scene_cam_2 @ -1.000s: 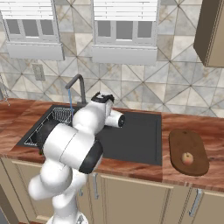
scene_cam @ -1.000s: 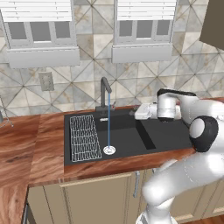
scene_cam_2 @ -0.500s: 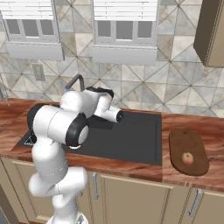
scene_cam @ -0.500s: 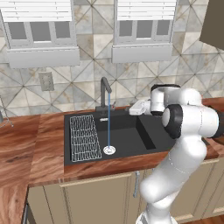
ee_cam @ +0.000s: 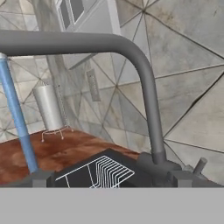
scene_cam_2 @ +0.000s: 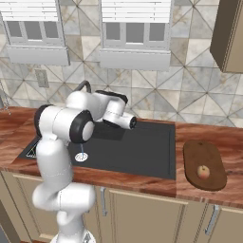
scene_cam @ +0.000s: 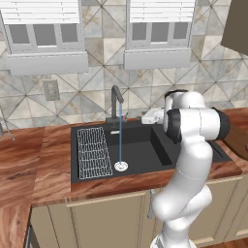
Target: Pick the peach from the sink and place it on the cutting board to airdry. Then turn off the sink faucet.
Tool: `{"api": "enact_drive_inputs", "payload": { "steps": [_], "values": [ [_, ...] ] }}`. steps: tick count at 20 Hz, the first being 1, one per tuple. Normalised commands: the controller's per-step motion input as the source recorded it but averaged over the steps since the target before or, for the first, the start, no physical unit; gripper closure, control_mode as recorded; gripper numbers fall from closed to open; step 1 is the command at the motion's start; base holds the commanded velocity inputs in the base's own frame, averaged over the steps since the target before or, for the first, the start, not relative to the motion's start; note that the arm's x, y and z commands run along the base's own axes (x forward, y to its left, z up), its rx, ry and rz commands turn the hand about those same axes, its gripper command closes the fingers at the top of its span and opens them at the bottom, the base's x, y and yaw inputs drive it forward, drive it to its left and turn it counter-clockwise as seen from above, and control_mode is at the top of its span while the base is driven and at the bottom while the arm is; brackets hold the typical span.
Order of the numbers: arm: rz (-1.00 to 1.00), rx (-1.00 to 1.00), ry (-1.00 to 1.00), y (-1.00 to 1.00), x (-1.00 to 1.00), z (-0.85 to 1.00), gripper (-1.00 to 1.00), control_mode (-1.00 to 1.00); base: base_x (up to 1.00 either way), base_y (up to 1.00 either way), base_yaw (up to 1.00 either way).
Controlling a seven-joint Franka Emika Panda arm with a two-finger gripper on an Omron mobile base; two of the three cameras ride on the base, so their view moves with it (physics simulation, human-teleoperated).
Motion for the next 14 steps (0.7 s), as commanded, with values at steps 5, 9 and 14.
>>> {"api": "enact_drive_inputs", "payload": {
  "steps": [5, 9, 14],
  "values": [
    [0.00, 0.00, 0.00, 0.08, 0.13, -0.01, -1.00, -1.00, 0.00, 0.00, 0.00],
    [0.00, 0.00, 0.00, 0.24, 0.19, -0.03, -1.00, -1.00, 0.00, 0.00, 0.00],
    [0.06, -0.07, 0.00, 0.29, 0.22, -0.07, -1.00, -1.00, 0.00, 0.00, 0.00]
  ]
}}
